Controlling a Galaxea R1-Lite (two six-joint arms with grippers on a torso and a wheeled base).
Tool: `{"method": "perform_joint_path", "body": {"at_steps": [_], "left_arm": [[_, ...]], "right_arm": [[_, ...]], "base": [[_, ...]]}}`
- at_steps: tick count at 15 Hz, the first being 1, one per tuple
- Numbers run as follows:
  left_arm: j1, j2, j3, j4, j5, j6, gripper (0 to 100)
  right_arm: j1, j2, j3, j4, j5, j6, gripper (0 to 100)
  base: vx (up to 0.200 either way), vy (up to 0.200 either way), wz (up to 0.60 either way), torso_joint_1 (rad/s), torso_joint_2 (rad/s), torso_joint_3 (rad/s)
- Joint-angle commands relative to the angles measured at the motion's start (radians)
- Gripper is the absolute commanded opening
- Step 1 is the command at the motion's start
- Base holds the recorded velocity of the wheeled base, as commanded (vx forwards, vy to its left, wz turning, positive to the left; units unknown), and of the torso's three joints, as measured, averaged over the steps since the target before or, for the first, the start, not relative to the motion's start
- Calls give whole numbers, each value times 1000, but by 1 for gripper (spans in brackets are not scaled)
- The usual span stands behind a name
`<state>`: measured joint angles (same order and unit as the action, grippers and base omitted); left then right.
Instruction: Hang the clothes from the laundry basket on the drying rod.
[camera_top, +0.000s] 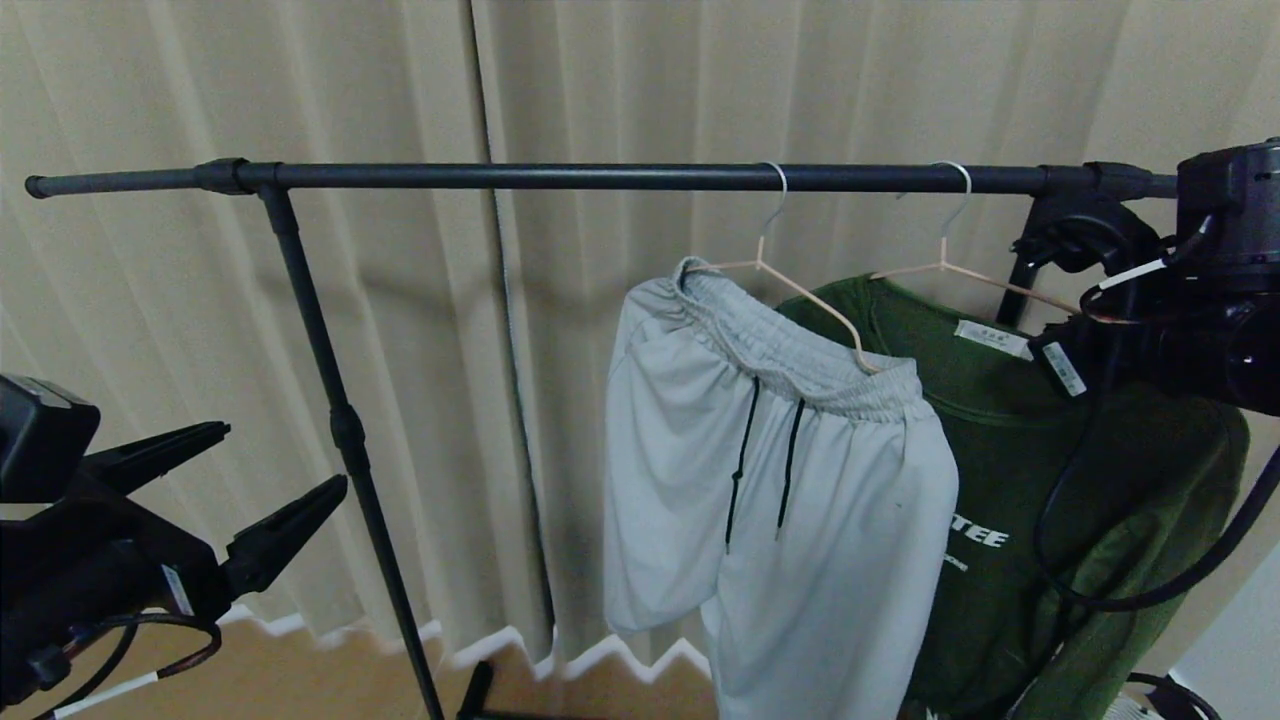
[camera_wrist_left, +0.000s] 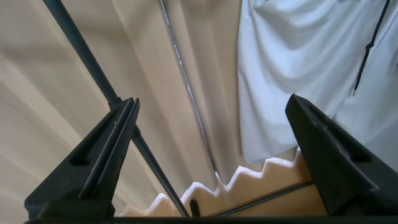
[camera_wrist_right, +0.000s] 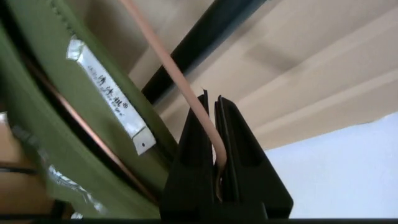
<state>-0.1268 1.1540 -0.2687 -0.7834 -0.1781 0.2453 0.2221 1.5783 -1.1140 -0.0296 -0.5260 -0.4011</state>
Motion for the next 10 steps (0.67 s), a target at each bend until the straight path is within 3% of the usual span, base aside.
{"method": "perform_joint_path", "body": {"at_steps": [1, 4, 5, 7, 9, 10], "left_arm": [[3, 0, 0, 0, 0, -1, 100], [7, 0, 6, 0, 0, -6, 100], [15, -2, 9, -2, 2, -9, 100], [35, -4, 13, -2, 2, -9, 100], [76, -4, 17, -5, 2, -15, 100], [82, -5, 19, -5, 2, -18, 100]], "right_arm": [[2, -46, 56, -12, 20, 41, 100], [3, -106, 135, -12, 188, 163, 100], [3, -155, 171, -20, 293, 177, 100], [2, -210, 232, -84, 359, 179, 100], [-1, -265, 376, -302, 454, 177, 100], [-1, -270, 404, -346, 465, 177, 100]], "base": [[0, 0, 0, 0, 0, 0], [0, 0, 0, 0, 0, 0], [0, 0, 0, 0, 0, 0], [0, 0, 0, 0, 0, 0], [0, 0, 0, 0, 0, 0], [0, 0, 0, 0, 0, 0]]}}
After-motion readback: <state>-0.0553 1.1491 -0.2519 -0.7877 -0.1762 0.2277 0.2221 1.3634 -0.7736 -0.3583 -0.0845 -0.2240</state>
